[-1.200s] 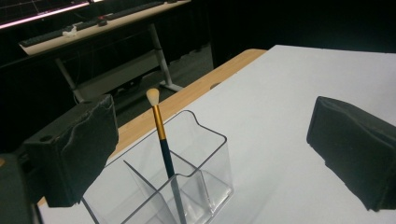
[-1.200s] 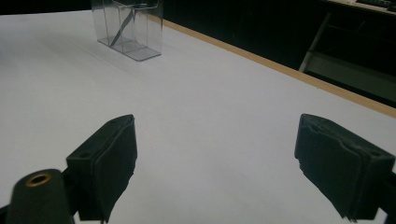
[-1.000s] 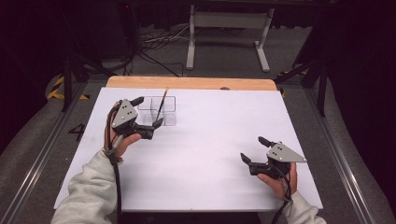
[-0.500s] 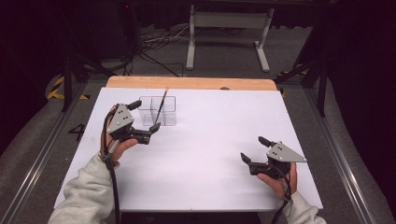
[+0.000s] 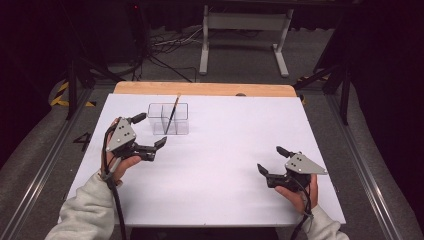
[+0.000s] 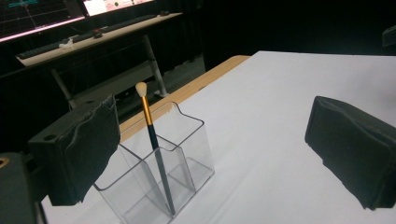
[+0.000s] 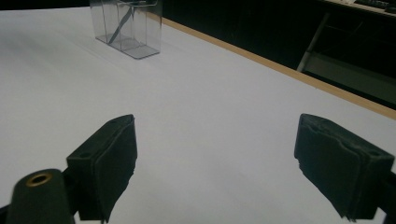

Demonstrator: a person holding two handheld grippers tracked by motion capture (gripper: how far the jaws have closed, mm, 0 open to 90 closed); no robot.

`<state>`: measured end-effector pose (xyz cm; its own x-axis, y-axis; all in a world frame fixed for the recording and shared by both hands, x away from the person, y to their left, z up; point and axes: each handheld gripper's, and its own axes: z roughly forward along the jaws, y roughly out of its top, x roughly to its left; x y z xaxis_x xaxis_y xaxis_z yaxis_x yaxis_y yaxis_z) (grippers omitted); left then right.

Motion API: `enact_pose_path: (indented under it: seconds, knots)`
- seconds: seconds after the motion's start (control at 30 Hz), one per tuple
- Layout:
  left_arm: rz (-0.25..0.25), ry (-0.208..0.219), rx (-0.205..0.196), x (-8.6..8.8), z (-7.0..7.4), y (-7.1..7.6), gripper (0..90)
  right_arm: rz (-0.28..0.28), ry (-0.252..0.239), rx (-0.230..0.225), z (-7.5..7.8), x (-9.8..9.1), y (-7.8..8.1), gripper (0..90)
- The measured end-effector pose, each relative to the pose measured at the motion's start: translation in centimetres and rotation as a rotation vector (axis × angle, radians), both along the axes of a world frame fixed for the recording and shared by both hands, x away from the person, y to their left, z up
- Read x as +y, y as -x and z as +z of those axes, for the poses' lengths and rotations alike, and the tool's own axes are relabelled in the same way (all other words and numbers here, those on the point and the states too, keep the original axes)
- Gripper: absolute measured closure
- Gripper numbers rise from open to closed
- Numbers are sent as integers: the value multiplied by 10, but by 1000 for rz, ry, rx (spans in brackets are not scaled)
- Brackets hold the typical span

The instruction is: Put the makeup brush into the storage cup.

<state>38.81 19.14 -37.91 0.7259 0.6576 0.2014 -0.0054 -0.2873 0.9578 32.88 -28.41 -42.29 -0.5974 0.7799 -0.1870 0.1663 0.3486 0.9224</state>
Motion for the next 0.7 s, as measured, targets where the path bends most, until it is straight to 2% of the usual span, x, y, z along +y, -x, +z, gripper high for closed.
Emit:
enact_pose_path:
  seconds: [0.3,0.4,0.43,0.47,0.7]
  knots:
    - [-18,-26,-8,-1,-5,14,26,4,1,-4,1,1,1,137]
    - [-23,-11,-14,3,-10,18,26,7,3,-9,1,2,2,136]
    - [-27,11,-7,5,-12,18,47,6,4,-10,1,2,3,136]
    - [-29,15,4,6,-15,18,44,6,5,-12,1,1,3,136]
    - [-11,11,27,8,-29,22,44,-1,9,-18,1,0,5,133]
